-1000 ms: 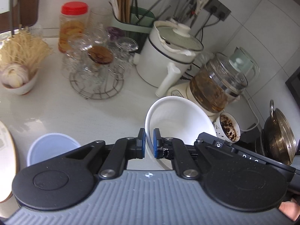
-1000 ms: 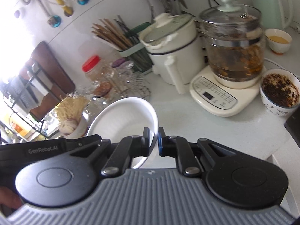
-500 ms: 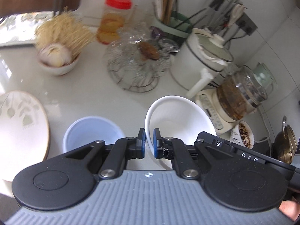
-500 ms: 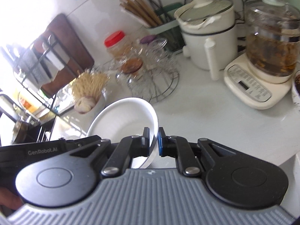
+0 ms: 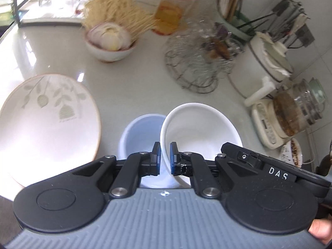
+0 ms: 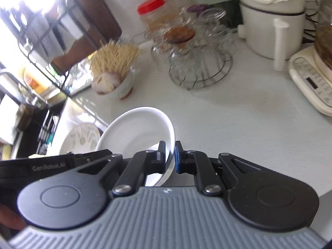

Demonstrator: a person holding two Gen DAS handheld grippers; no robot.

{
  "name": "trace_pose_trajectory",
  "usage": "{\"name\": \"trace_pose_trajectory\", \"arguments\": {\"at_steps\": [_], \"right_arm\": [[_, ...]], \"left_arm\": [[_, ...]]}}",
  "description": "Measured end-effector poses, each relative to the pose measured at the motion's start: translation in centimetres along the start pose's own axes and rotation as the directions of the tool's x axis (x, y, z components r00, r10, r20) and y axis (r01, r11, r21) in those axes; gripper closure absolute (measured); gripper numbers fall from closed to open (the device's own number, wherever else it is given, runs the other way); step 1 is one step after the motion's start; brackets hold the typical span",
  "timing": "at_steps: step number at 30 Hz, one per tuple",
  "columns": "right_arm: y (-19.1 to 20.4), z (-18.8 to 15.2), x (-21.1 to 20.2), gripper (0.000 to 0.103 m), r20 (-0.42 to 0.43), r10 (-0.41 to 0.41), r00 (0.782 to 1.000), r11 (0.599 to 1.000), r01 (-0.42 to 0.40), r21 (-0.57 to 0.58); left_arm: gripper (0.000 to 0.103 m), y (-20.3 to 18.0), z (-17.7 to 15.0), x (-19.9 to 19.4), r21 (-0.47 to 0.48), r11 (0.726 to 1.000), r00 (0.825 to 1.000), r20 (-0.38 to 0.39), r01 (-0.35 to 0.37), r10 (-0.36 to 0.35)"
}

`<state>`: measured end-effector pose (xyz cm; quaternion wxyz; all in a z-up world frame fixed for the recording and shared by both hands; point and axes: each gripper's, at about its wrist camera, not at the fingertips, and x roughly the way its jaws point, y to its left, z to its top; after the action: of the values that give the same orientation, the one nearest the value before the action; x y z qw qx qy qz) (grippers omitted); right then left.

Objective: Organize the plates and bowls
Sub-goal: 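Lower the ceramic bowl into the plastic bowls and open both grippers, then close both grippers on the rim of the stacked bowls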

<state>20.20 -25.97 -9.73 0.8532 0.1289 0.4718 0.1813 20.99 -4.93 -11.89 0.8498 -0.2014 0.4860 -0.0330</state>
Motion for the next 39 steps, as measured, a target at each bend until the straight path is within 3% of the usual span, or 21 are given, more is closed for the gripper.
{"name": "trace_pose_trajectory", "arguments": {"at_steps": [12,29,30,32,33,34,36,39], "right_arm": [[1.9,-0.8,4.4,0.091,-0.079,-0.049,0.996,0.997,0.044,-0.065],[2.2,-0.2,4.3,0.089,-0.093,-0.061,0.994,0.998,0.061,0.004],[2.2,-0.1,4.1,0.088,-0.093,-0.057,0.994,0.998,0.058,0.009],[2.2,0.2,3.6,0.065,-0.080,-0.052,0.995,0.998,0.054,0.023],[2.1,0.2,3.3,0.044,-0.064,-0.045,0.997,0.998,0.047,0.035],[2.0,0.2,3.0,0.035,-0.044,-0.040,0.998,0.998,0.042,0.050],[1.5,-0.1,3.1,0.037,-0.044,-0.052,0.998,0.996,0.055,0.068],[0.3,-1.0,4.0,0.037,-0.080,-0.037,0.996,0.990,0.047,0.135]], "left_arm": [[0.093,3.1,0.4,2.3,-0.019,0.999,0.998,-0.056,-0.038,0.037],[0.092,4.5,1.3,1.8,-0.003,0.999,0.997,-0.068,-0.033,0.033],[0.088,4.6,1.4,1.7,-0.008,0.999,0.997,-0.066,-0.032,0.031],[0.082,4.7,1.4,1.3,-0.006,1.000,0.998,-0.053,-0.024,0.023],[0.081,4.7,1.4,1.1,0.008,1.000,0.999,-0.045,-0.023,0.023],[0.081,4.5,1.4,1.1,0.028,0.999,0.999,-0.039,-0.034,0.035],[0.081,4.5,1.4,1.2,0.049,0.997,0.998,-0.038,-0.052,0.054],[0.080,5.0,1.3,1.4,0.042,0.999,0.998,-0.050,-0.026,0.028]]}}
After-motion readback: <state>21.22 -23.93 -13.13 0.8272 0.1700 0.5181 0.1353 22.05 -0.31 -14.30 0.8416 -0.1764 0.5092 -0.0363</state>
